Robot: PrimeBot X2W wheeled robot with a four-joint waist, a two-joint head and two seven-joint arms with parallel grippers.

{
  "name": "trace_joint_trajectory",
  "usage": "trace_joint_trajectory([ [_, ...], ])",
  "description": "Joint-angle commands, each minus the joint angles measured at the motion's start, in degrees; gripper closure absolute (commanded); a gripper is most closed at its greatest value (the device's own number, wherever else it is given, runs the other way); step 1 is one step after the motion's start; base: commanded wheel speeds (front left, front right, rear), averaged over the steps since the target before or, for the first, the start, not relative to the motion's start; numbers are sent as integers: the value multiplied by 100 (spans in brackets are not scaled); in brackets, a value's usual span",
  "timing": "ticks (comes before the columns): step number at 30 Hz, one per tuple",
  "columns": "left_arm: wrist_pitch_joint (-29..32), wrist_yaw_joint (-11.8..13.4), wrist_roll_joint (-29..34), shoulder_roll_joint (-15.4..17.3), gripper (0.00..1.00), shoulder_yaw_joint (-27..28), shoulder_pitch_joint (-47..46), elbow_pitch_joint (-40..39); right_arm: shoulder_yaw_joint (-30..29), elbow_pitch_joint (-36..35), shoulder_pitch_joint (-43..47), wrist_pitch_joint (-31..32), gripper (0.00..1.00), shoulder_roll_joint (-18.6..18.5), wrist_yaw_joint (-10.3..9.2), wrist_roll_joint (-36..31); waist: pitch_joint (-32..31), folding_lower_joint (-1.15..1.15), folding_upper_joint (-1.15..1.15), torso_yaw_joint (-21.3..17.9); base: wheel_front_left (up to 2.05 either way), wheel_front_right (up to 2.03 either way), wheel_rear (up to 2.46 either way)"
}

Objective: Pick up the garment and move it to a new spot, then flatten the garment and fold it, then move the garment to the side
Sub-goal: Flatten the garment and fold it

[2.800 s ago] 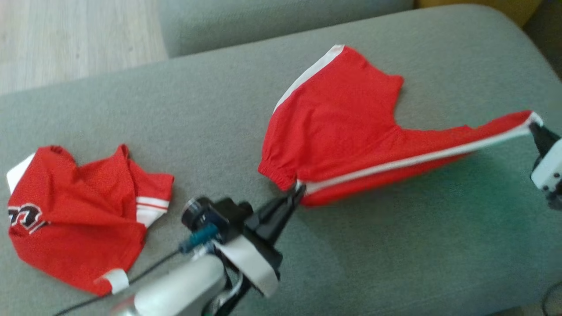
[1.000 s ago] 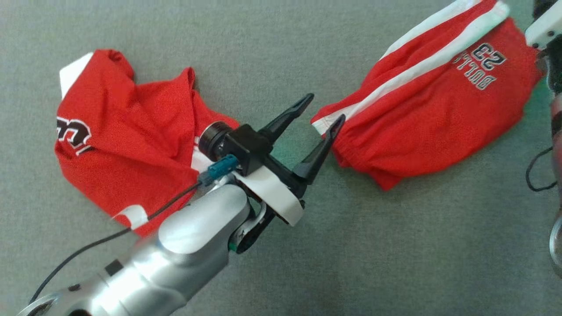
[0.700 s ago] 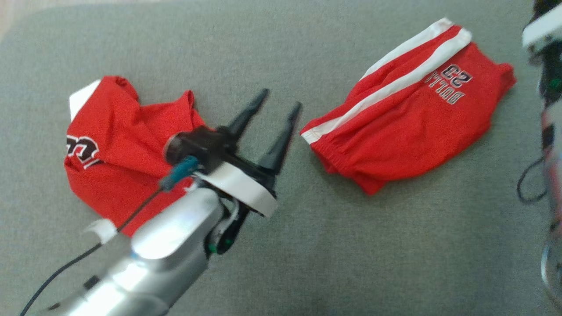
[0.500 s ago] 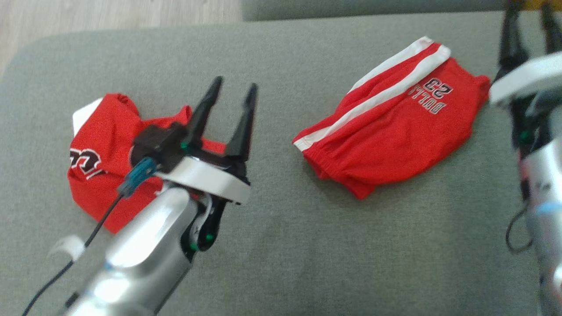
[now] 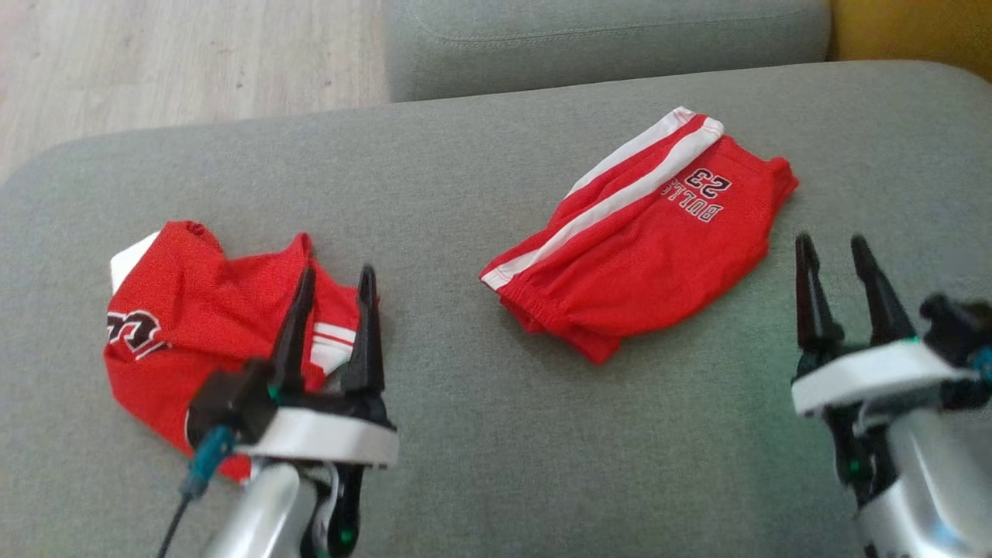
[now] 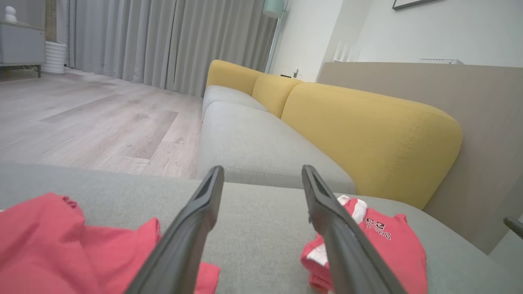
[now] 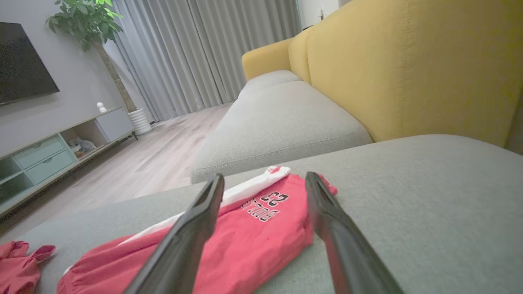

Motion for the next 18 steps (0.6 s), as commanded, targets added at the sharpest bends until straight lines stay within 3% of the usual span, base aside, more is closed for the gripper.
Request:
trace_joint_trajectory([
  [1,-54,-42,96,10,0,315,-89,-157,74,-271,-70,-70,0,33,11,-83,-11,1,0,-27,0,0,0],
  [9,-54,-465,701,-387,0,933,601,41,-150,-619,629,-130,0,441,11,-469,-47,1,0,-100,0,0,0],
  [18,-54,-853,1131,-628,0,1114,481,249,-356,-812,386,117,0,429,11,-851,57,1,0,66,0,0,0],
])
